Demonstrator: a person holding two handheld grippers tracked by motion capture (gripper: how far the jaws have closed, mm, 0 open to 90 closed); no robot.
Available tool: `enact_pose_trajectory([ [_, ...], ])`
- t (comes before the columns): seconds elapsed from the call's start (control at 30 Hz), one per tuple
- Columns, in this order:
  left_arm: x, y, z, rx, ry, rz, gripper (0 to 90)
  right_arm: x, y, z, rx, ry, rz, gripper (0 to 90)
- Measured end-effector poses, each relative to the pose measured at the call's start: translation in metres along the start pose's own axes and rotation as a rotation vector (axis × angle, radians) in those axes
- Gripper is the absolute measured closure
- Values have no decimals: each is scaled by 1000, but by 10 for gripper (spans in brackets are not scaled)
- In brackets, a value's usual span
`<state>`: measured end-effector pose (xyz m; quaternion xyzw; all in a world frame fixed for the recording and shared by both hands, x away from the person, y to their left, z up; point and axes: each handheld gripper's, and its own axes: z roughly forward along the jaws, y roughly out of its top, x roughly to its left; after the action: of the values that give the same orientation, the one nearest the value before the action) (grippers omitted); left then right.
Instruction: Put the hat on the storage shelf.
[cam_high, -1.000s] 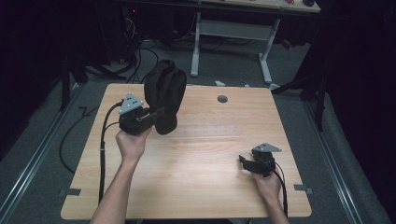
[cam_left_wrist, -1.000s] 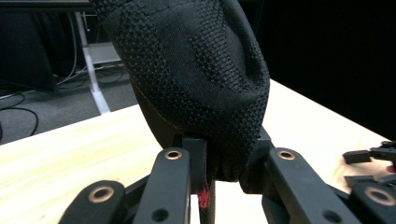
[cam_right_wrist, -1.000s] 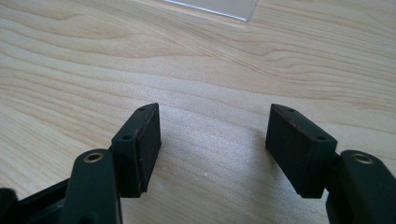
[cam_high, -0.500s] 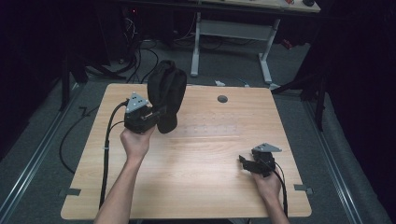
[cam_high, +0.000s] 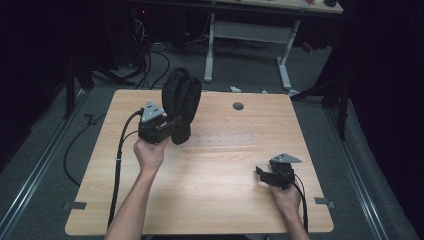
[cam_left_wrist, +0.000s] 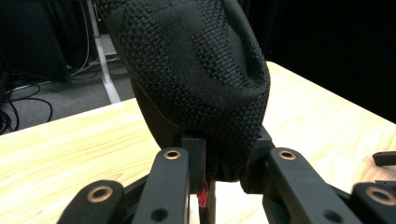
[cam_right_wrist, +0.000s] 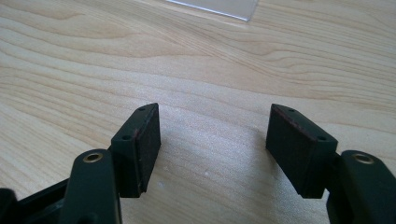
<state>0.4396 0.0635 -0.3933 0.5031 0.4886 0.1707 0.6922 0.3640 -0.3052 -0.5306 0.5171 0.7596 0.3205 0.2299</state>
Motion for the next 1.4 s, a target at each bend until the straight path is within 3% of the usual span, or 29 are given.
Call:
enact_pose_trajectory([
  [0.43, 9, -13, -2, 33, 5, -6, 721, 0, 0, 0, 0, 0, 0, 354],
  [0.77, 21, -12, -11, 33, 51, -36, 639, 0, 0, 0, 0, 0, 0, 354],
  [0.97, 23, -12, -13, 21, 69, -38, 497, 0, 0, 0, 0, 0, 0, 354],
  [1.17, 26, -8, -15, 32, 66, -92, 325, 0, 0, 0, 0, 0, 0, 354],
  [1.4, 27, -4, -25, 40, 66, -103, 235, 0, 0, 0, 0, 0, 0, 354],
])
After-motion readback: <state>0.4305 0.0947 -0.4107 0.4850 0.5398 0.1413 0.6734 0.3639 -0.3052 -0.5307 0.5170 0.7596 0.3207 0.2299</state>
